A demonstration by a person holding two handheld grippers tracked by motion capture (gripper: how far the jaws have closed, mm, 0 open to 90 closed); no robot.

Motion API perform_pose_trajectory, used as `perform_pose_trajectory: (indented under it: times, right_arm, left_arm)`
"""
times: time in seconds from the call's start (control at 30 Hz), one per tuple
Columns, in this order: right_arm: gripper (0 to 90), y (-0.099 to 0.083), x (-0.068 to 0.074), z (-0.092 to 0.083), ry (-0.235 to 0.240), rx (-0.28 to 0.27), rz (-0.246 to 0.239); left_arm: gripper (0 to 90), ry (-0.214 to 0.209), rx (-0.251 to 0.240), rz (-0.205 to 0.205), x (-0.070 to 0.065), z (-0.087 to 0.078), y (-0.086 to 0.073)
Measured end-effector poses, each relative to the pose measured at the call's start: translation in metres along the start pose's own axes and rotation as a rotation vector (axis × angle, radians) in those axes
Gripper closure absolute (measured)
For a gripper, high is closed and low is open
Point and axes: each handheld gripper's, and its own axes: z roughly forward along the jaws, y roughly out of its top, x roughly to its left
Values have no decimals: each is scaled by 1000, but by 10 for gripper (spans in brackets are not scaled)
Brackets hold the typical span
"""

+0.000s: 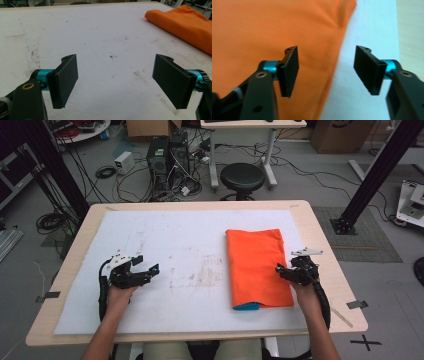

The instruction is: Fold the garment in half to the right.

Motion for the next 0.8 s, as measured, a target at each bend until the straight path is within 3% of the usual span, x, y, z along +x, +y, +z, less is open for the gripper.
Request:
perform_pose_trajectory:
  times: [0.17, 0.47, 0.63, 0.8]
  right_arm:
    - [276, 2, 12, -15, 64, -120, -4]
    - [218, -5, 26, -26, 152, -256, 6]
    - [216, -16, 27, -30, 171, -286, 10]
    - [216, -21, 31, -36, 158, -307, 1]
  left_arm:
    - [206, -21, -21, 1, -2, -2, 1]
    - [207, -45, -27, 19, -5, -4, 2]
    - [207, -54, -32, 29, -8, -6, 2]
    - [207, -62, -44, 41, -10, -10, 2]
